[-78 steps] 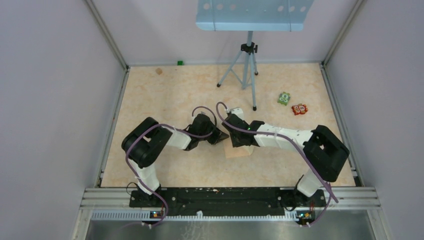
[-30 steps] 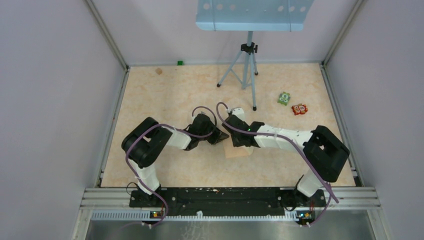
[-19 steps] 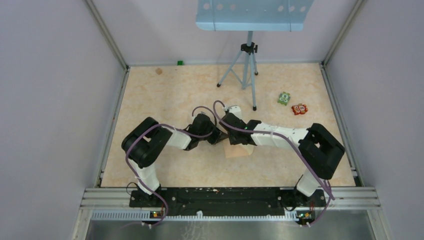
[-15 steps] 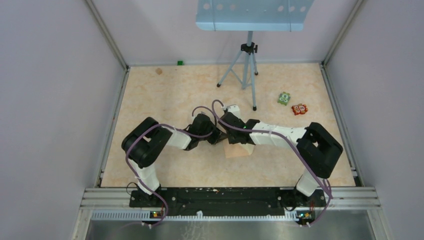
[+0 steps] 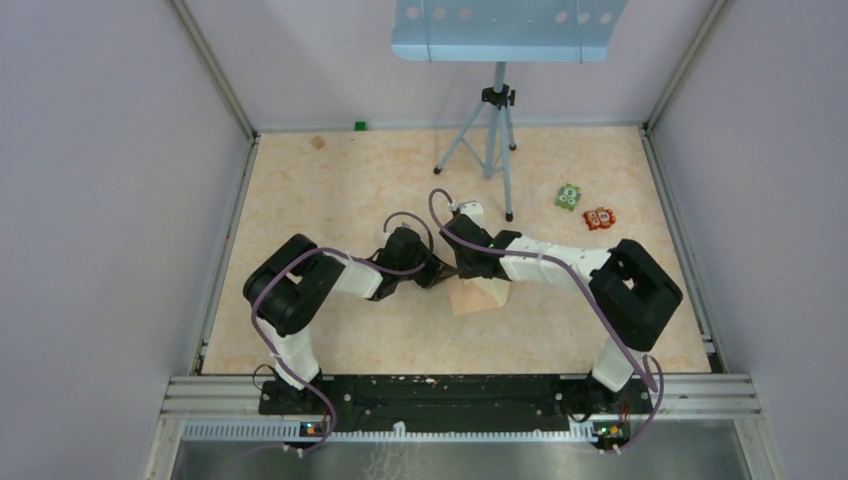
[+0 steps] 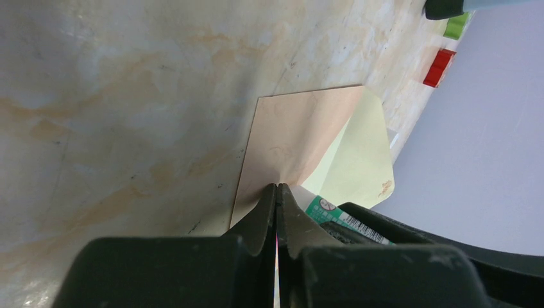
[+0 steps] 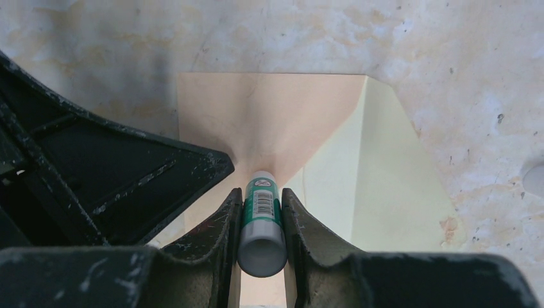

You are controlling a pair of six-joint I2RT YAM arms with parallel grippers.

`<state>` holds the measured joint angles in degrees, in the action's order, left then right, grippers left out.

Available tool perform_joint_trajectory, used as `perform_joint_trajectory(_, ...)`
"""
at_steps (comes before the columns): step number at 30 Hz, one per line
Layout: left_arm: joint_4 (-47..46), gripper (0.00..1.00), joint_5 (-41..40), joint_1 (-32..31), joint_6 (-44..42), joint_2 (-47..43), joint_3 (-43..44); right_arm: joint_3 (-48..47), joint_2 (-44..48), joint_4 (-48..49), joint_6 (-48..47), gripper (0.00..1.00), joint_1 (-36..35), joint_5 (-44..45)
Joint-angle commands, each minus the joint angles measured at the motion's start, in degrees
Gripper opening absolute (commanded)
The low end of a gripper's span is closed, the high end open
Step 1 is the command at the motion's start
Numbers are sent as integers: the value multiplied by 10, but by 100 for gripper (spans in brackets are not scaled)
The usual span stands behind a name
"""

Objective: Place the letter into the envelope and seal it

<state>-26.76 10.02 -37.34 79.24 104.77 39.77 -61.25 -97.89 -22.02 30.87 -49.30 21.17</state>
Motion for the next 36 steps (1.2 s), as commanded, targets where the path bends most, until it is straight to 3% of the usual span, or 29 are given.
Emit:
perform_joint_trajectory(1, 144, 0, -116, 14, -33, 40, -22, -7, -34, -19, -18, 0, 20, 22)
perform_joint_trajectory(18, 152, 0, -125, 14, -24, 42, -19, -22, 14, -26, -26, 0, 37, 0)
perform_joint_trajectory(36, 155, 0, -137, -1, -64, 29, 30, -48, 153, -69, -26, 0, 89, -92)
